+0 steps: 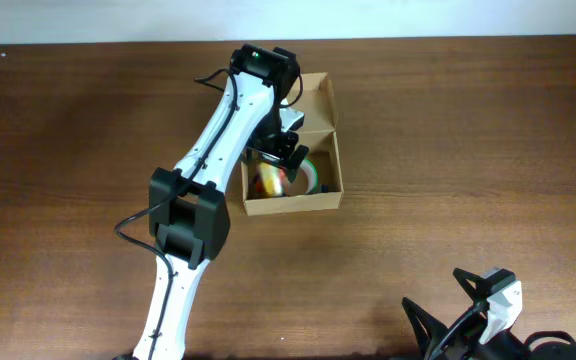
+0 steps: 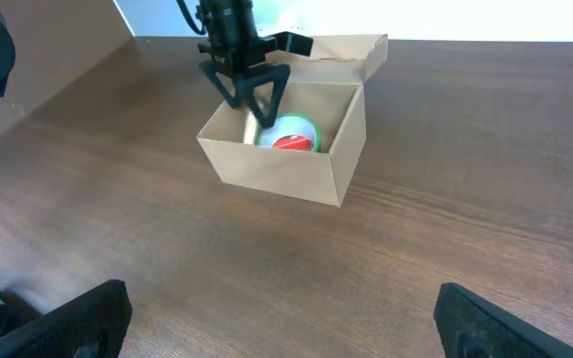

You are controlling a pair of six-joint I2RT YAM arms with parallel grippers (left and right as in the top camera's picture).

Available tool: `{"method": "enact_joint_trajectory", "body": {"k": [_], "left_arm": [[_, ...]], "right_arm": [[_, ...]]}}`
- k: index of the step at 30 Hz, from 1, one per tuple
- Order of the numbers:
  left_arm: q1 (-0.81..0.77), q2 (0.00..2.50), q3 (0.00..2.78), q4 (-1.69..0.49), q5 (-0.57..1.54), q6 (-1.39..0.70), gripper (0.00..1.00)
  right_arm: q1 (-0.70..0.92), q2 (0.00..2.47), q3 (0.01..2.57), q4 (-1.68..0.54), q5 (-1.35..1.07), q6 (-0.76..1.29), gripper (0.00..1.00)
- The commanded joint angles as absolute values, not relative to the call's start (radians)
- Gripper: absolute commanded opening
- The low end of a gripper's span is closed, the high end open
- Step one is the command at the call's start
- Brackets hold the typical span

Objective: Pack container
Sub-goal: 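Carry the yellow pad into the cardboard box and lower it, then release the pad and move the left gripper to the black pen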

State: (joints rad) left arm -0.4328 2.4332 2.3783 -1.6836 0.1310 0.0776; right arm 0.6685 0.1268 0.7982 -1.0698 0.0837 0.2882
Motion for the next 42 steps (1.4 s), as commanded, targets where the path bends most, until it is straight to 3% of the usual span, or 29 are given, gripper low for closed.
{"method": "enact_joint_trajectory", "body": {"k": [1,10,17,24,29,35,42], "left_arm": [[-0.434,2.411,2.370,-1.687,0.123,0.083,1.00],[-0.434,2.385,2.391,-1.688,0.098,0.082,1.00],[-0.402,2.200,2.458,-1.688,0.014,0.072,0.99],[-0.221,1.938,2.395,-1.688,-0.015,0.010,1.00],[-0.068,1.743,2.082,-1.681,0.001,0.011,1.00],[-0.013,1.612,1.630,-1.370,0.061,0.010,1.00],[-0.013,1.664,1.337,-0.969,0.157,-0.043,1.00]], "right_arm": [[0.674,0.119,0.794,-1.067,0.082,0.296,0.99],[0.674,0.119,0.794,-1.067,0.082,0.296,0.99],[0.674,0.119,0.794,-1.067,0.082,0.296,0.99],[0.674,0.119,0.794,-1.067,0.082,0.296,0.99],[0.674,0.119,0.794,-1.067,0.082,0.296,0.99],[0.674,0.119,0.794,-1.067,0.082,0.296,0.99],[0.674,0.119,0.794,-1.067,0.082,0.296,0.99]]}}
